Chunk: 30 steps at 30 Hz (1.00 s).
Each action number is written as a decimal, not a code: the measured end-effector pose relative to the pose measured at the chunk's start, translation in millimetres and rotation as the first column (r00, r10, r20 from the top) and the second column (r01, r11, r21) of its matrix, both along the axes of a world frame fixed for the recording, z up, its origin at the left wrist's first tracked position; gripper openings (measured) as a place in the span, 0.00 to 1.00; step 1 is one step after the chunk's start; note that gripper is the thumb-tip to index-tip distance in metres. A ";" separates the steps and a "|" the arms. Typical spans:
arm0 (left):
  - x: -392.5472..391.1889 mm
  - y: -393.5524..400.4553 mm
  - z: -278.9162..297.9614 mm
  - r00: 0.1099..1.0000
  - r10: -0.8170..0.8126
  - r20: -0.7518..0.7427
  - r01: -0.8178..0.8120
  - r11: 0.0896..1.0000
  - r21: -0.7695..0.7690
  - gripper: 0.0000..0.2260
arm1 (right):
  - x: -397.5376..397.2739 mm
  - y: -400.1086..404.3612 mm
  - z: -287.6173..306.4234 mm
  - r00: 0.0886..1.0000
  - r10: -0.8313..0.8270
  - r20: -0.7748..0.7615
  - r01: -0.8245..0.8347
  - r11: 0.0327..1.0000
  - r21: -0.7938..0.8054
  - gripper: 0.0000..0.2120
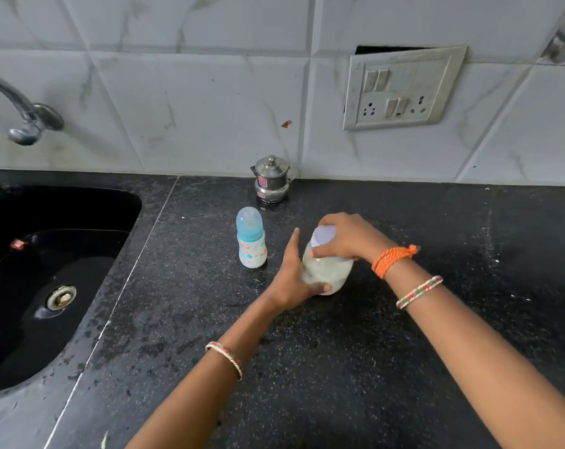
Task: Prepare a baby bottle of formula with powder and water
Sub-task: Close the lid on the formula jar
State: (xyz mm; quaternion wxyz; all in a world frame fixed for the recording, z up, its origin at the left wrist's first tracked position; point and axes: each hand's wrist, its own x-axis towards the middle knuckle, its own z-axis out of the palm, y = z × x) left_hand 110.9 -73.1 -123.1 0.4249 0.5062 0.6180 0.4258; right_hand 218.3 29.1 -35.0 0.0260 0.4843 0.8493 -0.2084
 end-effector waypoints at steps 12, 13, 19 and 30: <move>-111.7 67.2 134.1 0.947 0.225 0.228 -0.298 0.879 0.373 0.16 | -69.4 145.0 51.1 0.990 0.127 0.064 -0.130 0.991 0.042 0.31; -120.6 72.0 133.3 0.949 0.239 0.206 -0.300 0.886 0.354 0.16 | -77.2 150.3 47.5 0.984 0.146 0.106 -0.151 0.987 0.047 0.31; -149.6 83.6 103.1 0.961 0.269 0.069 -0.277 0.935 0.223 0.16 | -111.7 175.2 21.1 0.959 0.202 0.197 -0.215 0.975 0.046 0.30; -153.1 48.4 69.3 0.935 0.321 0.153 -0.345 0.923 0.170 0.17 | -108.2 61.0 9.6 0.952 0.299 -0.066 -0.299 0.954 0.010 0.47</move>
